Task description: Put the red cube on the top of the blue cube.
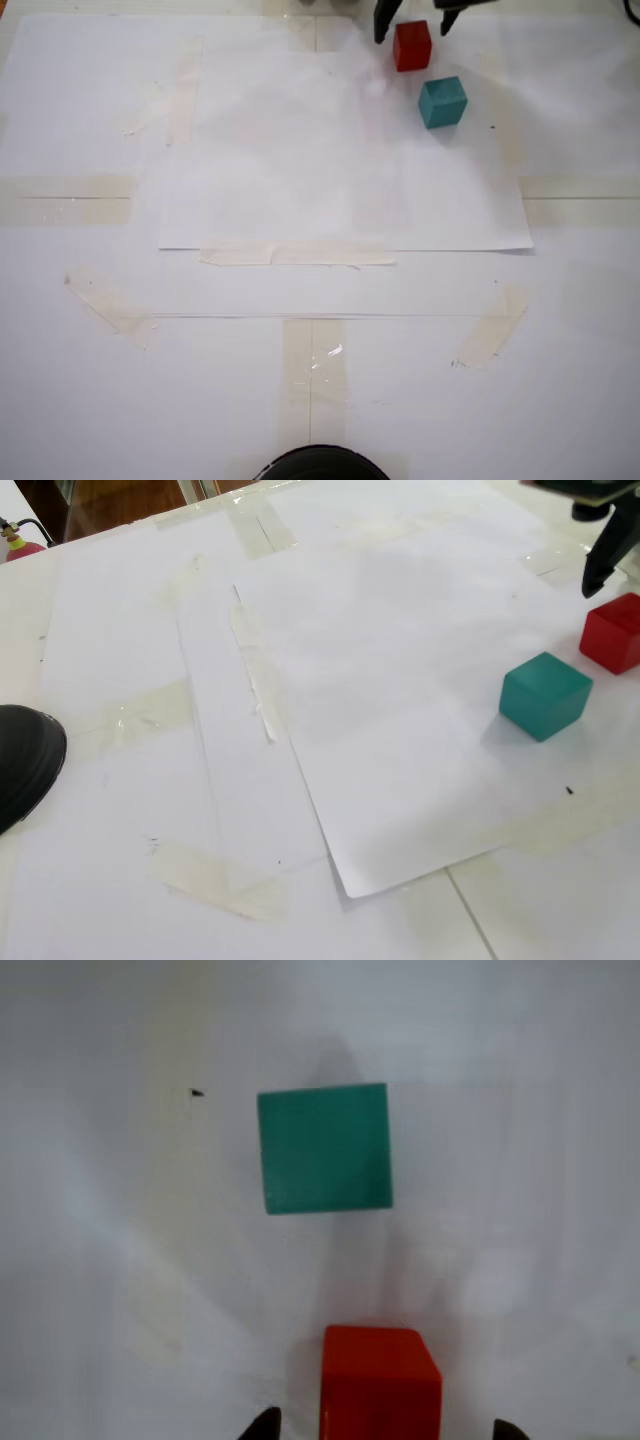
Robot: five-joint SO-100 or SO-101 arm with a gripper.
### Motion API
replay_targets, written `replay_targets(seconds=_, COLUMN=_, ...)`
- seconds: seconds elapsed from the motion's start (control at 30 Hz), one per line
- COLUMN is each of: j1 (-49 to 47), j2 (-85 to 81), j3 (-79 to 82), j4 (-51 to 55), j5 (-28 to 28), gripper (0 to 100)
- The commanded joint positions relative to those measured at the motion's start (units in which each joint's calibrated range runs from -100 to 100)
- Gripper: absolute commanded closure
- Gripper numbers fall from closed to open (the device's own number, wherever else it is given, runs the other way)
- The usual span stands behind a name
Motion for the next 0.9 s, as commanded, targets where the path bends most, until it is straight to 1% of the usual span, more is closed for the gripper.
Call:
replay_targets(seconds=0.0, j1=1.1, j2=1.6, j3=0.0, j4=-2.1, j5=1.4, gripper=70)
replay_targets(seconds=0.37, j1=1.5, j2=4.0, j3=2.7, j4=-5.5, j5=1.1, gripper=72)
replay_targets(seconds=0.67, j1=1.5, j2=4.2, j3=2.8, j4=-6.1, j5=1.1, gripper=80)
replay_targets(seconds=0.77, j1=1.6, j2=4.3, j3=2.7, j4=-6.1, j5=1.2, gripper=81)
replay_targets(seconds=0.87, j1=1.9, j2=4.3, j3=2.1, j4=-4.7, j5=1.4, gripper=85)
